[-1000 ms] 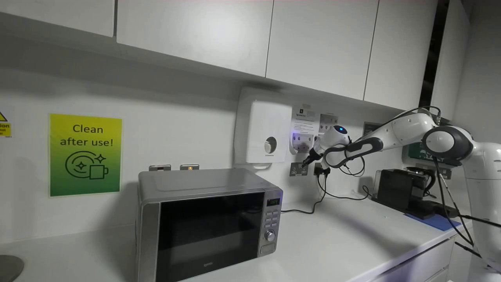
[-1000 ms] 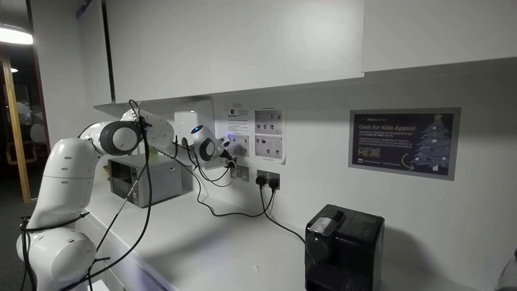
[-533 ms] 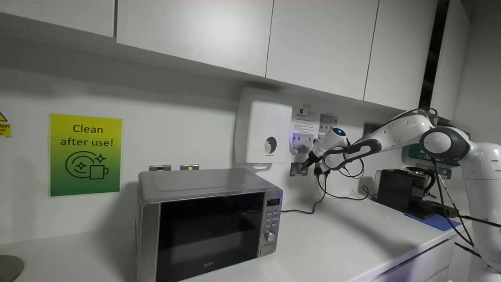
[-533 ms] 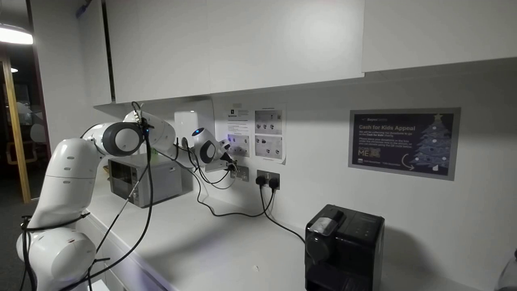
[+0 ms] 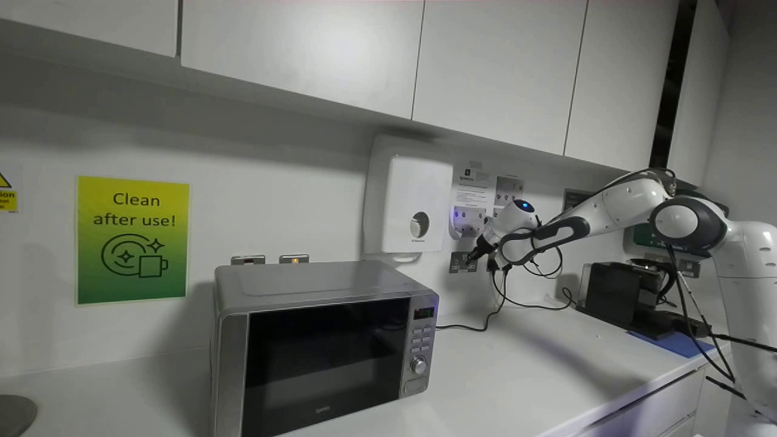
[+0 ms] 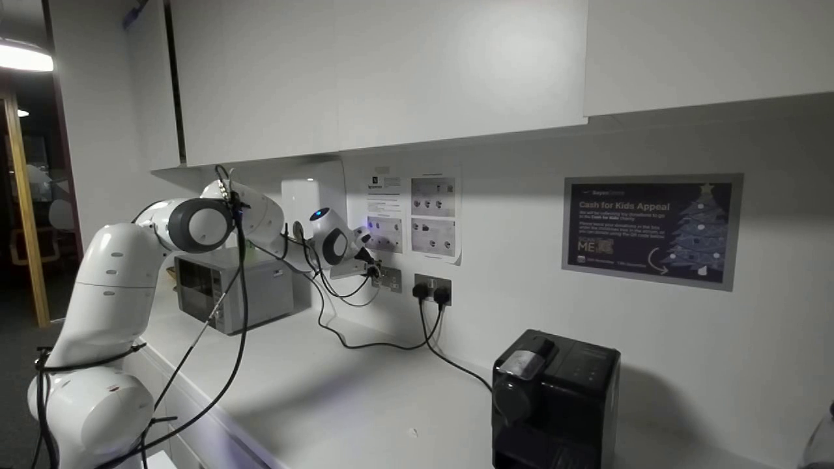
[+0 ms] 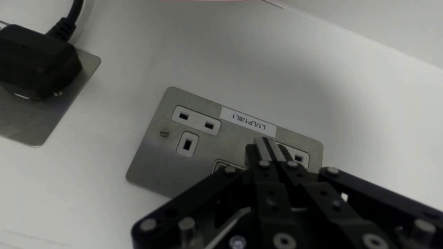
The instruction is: Press the switches on the bottom left socket.
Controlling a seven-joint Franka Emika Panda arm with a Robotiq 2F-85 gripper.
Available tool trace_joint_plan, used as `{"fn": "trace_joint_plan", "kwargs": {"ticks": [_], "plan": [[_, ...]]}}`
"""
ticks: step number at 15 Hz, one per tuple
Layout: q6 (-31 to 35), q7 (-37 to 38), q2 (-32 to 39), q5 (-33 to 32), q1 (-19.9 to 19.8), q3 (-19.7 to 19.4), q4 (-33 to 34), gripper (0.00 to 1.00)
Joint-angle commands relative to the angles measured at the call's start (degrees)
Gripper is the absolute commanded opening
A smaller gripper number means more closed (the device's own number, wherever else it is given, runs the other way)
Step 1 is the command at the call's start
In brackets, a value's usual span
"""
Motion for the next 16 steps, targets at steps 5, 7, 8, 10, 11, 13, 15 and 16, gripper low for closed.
{"fn": "trace_joint_plan", "kwargs": {"ticks": [5,7,8,10,11,13,15,16], "plan": [[1.6,0.7,0.5,0.4,-0.3,-0.1,1.8,0.0],[1.8,0.9,0.9,0.4,-0.2,-0.2,2.2,0.0],[1.9,1.0,1.1,0.4,-0.1,-0.2,2.5,0.0],[2.1,1.3,1.7,0.5,-0.1,-0.2,3.2,0.0],[2.2,1.5,2.0,0.4,-0.1,-0.3,3.6,0.0],[2.0,2.1,2.5,0.4,0.0,-0.4,4.3,0.0],[2.0,2.6,3.1,0.3,-0.1,-0.4,5.2,0.0],[1.9,2.8,3.5,0.4,-0.1,-0.4,5.6,0.0]]}}
